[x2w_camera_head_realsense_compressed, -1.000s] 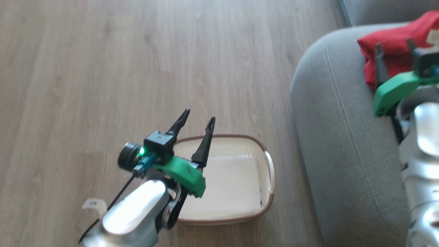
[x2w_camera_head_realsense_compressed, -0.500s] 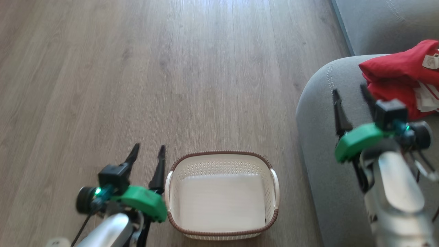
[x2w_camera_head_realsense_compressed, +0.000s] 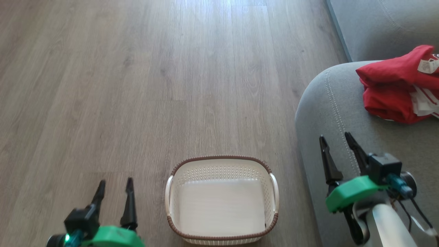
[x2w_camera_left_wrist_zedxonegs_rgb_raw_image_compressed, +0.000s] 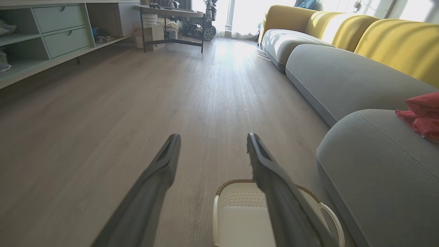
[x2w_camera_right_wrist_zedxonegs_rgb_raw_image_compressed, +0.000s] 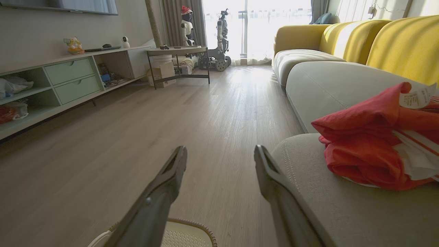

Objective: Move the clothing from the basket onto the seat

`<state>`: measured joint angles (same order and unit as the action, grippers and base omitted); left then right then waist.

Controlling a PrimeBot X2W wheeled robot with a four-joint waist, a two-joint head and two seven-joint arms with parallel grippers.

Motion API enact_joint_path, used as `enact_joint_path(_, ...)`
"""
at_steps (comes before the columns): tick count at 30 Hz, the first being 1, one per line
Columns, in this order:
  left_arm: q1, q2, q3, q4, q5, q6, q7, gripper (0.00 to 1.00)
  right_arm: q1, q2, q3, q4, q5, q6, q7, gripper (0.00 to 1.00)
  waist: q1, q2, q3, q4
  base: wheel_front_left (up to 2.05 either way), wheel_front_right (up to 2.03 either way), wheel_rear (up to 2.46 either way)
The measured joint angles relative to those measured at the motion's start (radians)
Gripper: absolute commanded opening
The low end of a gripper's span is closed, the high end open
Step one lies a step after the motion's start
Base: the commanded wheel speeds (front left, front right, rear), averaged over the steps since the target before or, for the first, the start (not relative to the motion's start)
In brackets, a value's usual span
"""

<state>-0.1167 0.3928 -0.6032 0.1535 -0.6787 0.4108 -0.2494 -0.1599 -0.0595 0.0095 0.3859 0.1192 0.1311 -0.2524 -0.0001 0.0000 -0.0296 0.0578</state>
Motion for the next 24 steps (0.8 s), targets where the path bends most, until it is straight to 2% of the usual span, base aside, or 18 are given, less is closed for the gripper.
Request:
enact_joint_path(6, 0.097, 0.000, 0.086, -0.063, 0.049, 0.010, 0.000, 1.00, 0.049, 0.002, 0.001, -0.048, 0.005, 0.000, 0.000, 1.00, 0.0000, 0.0000, -0.008, 0.003, 0.00, 0.00, 0.00)
enact_joint_path(17, 0.163, -0.009, 0.177, -0.076, 0.094, -0.034, 0.000, 1.00, 0.094, 0.003, 0.001, -0.092, 0.014, 0.000, 0.000, 1.00, 0.0000, 0.0000, -0.014, 0.011, 0.00, 0.00, 0.00)
enact_joint_path(24, 0.201, -0.035, 0.217, -0.073, 0.103, -0.057, 0.000, 1.00, 0.116, 0.004, -0.001, -0.103, 0.024, 0.000, 0.000, 1.00, 0.0000, 0.0000, -0.020, 0.005, 0.00, 0.00, 0.00)
